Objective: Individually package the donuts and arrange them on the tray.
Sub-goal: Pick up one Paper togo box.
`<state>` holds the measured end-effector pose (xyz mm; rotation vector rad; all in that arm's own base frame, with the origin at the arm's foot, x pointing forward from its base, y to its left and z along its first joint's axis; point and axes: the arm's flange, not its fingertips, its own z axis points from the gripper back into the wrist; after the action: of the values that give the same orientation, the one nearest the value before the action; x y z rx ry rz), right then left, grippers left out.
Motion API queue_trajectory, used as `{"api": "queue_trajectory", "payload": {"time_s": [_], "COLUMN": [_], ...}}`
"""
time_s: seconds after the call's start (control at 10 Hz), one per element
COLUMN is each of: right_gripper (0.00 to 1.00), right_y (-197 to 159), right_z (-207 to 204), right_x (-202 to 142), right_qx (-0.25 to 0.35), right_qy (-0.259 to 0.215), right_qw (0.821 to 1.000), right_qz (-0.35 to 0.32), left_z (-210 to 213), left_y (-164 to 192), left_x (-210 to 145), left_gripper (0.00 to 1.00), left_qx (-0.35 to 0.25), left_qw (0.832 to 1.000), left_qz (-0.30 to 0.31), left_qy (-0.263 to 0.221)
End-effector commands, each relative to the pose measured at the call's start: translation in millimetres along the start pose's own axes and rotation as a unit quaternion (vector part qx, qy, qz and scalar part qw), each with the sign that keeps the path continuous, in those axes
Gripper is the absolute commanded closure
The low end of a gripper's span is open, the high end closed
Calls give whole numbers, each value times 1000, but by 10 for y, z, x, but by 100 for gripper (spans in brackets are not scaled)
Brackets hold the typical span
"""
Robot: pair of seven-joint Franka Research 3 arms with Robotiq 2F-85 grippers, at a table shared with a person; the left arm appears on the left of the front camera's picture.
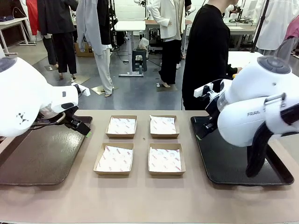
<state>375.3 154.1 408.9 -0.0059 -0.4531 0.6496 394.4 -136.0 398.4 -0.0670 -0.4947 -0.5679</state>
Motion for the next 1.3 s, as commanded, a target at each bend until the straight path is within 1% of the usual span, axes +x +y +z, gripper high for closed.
{"api": "queue_trajectory", "payload": {"time_s": [0.0, 0.1, 0.3, 0.5, 0.6, 0.7, 0.8, 1.1, 1.2], "right_gripper": [0, 0, 0, 0, 0, 0, 0, 0, 0], "right_y": [276, 344, 402, 382, 379, 362, 255, 255, 247], "right_z": [527, 672, 797, 718, 690, 642, 1021, 1021, 1017], "right_x": [-680, -797, -1030, -1115, -1134, -1112, -465, -465, -465], "right_qx": [-3, 6, 4, 21, 28, 2, 21, 21, 18], "right_qy": [44, 63, 94, 114, 118, 111, 119, 119, 120], "right_qw": [999, 997, 995, 993, 993, 993, 992, 992, 992], "right_qz": [27, 36, 38, 20, 14, 31, 21, 21, 22], "left_z": [493, 616, 756, 890, 943, 953, 1106, 1106, 1185], "left_y": [-70, -134, -233, -296, -297, -283, 15, 15, 30], "left_x": [-818, -1010, -1335, -1557, -1639, -1635, -469, -469, -504], "left_gripper": [0, 0, 0, 0, 0, 0, 0, 0, 0], "left_qx": [-23, -33, -50, -45, -36, -24, -59, -59, -56], "left_qw": [999, 997, 993, 989, 991, 994, 988, 988, 989], "left_qz": [-38, -61, -75, -70, -55, -38, -62, -62, -57], "left_qy": [20, 44, 83, 122, 119, 96, 125, 125, 127]}}
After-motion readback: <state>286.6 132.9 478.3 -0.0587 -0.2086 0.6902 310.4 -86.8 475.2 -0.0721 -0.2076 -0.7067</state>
